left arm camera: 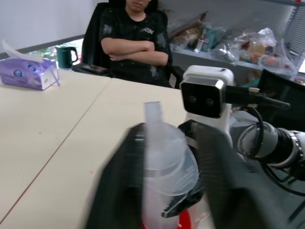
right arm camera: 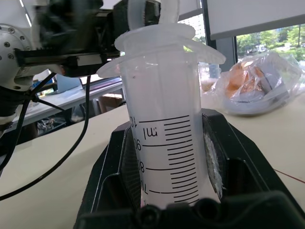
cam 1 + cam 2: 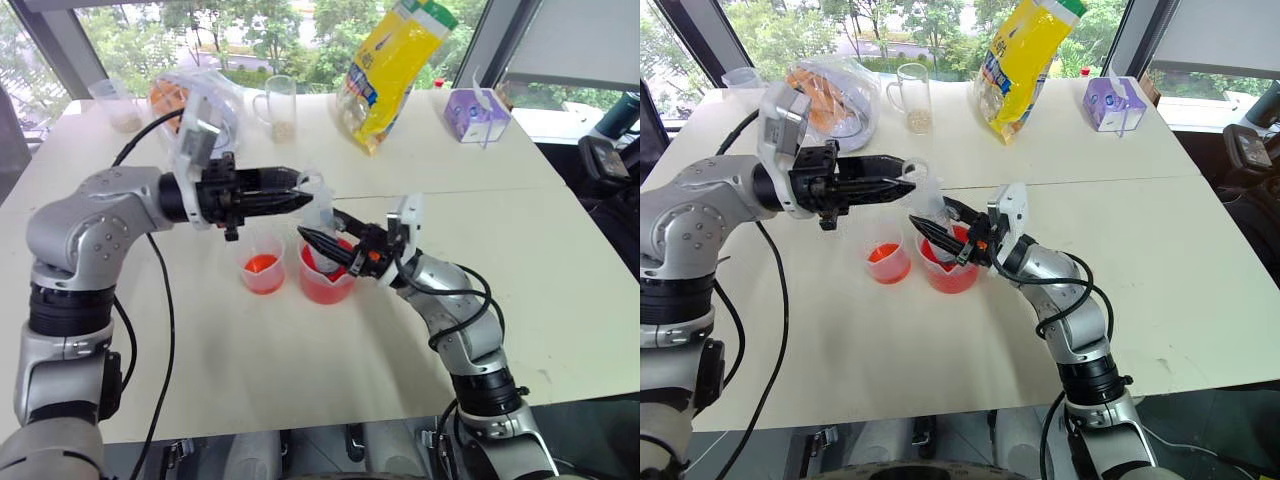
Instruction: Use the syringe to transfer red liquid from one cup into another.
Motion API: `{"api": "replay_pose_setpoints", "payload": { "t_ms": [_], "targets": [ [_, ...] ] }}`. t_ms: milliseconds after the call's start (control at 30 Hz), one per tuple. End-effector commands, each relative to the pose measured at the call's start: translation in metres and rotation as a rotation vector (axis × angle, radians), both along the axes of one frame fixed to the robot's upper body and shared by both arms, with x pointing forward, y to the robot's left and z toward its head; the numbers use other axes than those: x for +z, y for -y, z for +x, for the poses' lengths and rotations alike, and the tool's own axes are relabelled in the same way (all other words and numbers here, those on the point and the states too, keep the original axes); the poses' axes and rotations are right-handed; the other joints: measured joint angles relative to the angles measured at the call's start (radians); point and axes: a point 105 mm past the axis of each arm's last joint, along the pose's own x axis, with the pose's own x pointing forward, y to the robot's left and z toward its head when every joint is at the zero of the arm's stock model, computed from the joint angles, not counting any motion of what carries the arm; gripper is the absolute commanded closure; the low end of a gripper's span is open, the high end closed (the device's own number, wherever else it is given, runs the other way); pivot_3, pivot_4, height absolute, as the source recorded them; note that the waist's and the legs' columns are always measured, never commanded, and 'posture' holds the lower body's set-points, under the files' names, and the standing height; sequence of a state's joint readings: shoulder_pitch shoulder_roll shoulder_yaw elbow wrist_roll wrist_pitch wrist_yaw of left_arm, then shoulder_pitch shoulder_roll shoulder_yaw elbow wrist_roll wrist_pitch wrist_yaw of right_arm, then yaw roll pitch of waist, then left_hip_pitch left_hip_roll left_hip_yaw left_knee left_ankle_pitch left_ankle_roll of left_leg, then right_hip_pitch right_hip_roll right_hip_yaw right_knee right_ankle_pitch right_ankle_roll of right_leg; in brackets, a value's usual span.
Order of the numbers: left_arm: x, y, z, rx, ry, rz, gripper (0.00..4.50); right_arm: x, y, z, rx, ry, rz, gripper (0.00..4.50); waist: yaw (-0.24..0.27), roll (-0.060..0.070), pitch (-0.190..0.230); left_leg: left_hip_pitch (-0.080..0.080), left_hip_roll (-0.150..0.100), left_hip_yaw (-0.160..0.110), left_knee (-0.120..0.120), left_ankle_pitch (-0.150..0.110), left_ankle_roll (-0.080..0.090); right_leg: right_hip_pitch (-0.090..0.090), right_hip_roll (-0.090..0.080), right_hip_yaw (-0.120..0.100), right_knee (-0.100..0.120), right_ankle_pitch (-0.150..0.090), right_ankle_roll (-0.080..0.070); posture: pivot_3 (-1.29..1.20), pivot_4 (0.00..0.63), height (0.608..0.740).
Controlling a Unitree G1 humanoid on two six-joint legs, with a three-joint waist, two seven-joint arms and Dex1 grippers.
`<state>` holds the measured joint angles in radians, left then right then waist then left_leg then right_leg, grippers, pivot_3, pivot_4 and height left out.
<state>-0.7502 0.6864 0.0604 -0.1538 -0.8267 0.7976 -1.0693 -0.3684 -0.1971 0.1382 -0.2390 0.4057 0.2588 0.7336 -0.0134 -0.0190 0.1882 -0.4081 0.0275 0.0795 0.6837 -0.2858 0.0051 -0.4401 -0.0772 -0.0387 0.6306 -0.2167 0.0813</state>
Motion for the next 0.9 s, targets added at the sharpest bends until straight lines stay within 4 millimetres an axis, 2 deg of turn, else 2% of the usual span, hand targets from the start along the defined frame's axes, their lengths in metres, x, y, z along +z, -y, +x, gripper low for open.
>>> {"api": "replay_pose_setpoints", "payload": {
  "t_ms": [33,100,600,900],
  "targets": [
    [0.008,0.006,-0.006,-0.042,0.050,-0.003,4.47,0.010,0.000,-0.003,0.003,0.046,0.017,3.08,0.000,0.000,0.000,0.000,0.000,0.000,0.000,0.000,0.000,0.000,0.000,0.000,0.000,0.000,0.000,0.00,0.150,0.740],
    [0.009,0.007,-0.006,-0.041,0.060,-0.003,4.47,0.010,-0.001,-0.002,0.004,0.047,0.016,3.08,0.000,0.000,0.000,0.000,0.000,0.000,0.000,0.000,0.000,0.000,0.000,0.000,0.000,0.000,0.000,0.00,0.150,0.740],
    [0.051,0.005,0.000,-0.030,0.193,-0.052,4.47,-0.013,0.000,0.004,0.010,-0.025,-0.021,3.08,0.000,0.000,0.000,0.000,-0.001,0.000,0.000,0.000,0.000,0.000,0.000,0.000,0.000,0.000,0.000,0.00,0.150,0.740],
    [0.062,0.006,0.002,-0.021,0.225,-0.063,4.47,-0.019,0.001,0.004,0.011,-0.043,-0.029,3.08,0.000,0.000,0.000,0.000,0.000,0.000,0.000,0.000,0.000,0.000,0.000,0.000,0.000,0.000,0.000,0.00,0.150,0.740]
  ]
}}
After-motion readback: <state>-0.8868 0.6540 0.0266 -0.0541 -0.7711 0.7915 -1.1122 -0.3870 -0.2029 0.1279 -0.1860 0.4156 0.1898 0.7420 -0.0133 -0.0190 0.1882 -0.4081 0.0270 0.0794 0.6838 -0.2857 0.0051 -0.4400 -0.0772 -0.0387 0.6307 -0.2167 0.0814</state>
